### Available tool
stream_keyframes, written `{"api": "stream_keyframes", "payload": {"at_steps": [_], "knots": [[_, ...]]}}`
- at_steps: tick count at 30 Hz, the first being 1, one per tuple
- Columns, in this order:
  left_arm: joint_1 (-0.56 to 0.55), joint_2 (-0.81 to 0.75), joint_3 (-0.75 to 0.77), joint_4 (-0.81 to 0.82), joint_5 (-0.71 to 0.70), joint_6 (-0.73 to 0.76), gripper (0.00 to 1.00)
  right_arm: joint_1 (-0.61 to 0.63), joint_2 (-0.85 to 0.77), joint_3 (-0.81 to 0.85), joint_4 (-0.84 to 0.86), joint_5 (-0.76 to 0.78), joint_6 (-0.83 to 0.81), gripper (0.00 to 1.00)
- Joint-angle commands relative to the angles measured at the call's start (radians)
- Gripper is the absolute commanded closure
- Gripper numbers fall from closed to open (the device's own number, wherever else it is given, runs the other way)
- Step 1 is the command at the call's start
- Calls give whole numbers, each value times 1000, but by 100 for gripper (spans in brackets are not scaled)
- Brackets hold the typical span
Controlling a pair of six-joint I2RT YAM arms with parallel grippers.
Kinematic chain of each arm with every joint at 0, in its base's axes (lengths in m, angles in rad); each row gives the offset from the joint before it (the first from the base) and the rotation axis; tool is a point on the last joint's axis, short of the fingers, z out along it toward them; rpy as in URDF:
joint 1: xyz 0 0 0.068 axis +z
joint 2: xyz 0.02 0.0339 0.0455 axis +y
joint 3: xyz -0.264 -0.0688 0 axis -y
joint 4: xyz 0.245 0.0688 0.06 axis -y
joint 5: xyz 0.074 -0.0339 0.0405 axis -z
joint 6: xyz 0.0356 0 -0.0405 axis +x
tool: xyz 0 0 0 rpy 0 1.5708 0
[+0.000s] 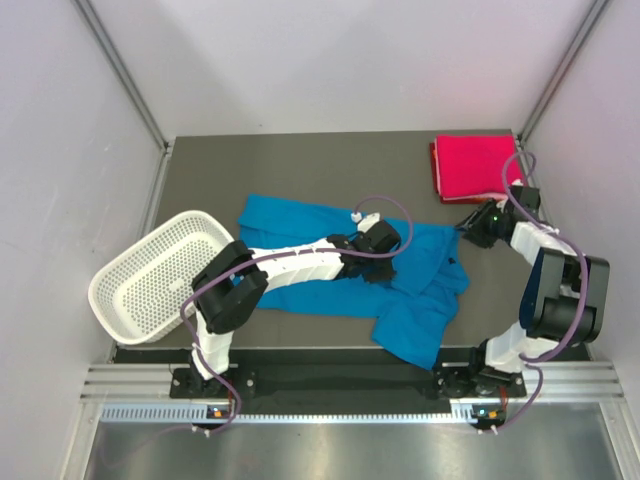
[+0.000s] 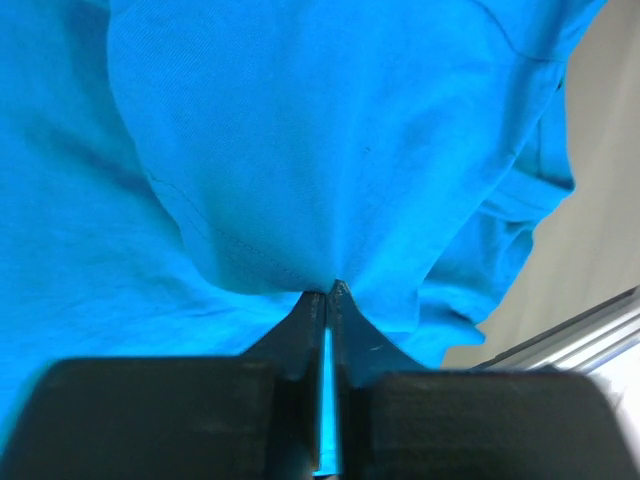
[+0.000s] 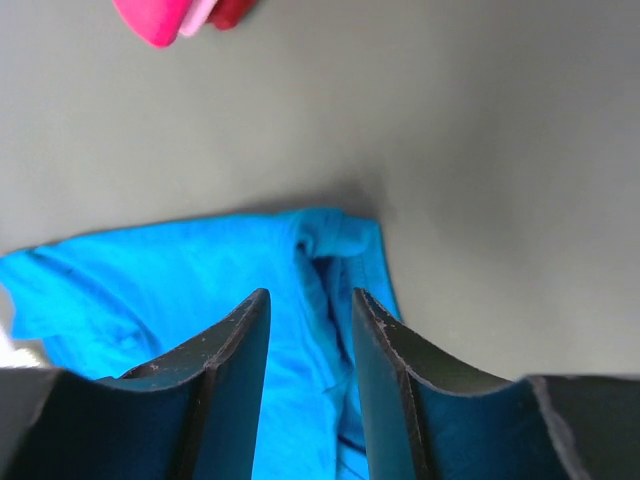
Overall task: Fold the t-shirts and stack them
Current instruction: Fold the tshirt
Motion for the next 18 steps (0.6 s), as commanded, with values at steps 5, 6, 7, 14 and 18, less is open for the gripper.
{"api": "stream_keyframes", "payload": {"at_steps": [5,6,7,14,18], "knots": [[6,-22,33,-69,52,62,61,96,-20,152,-142,254,-127,61],[6,-32,48,-81,49,74,59,110,-21,178,-153,297,-137,61],[7,-36,82,-104,42,108,59,127,-15,200,-165,317,-162,62],[176,-90,117,-95,-9,237,59,317,69,352,-320,558,-222,61],[343,-84,80,-22,47,267,59,368,95,393,-347,641,-243,57]]}}
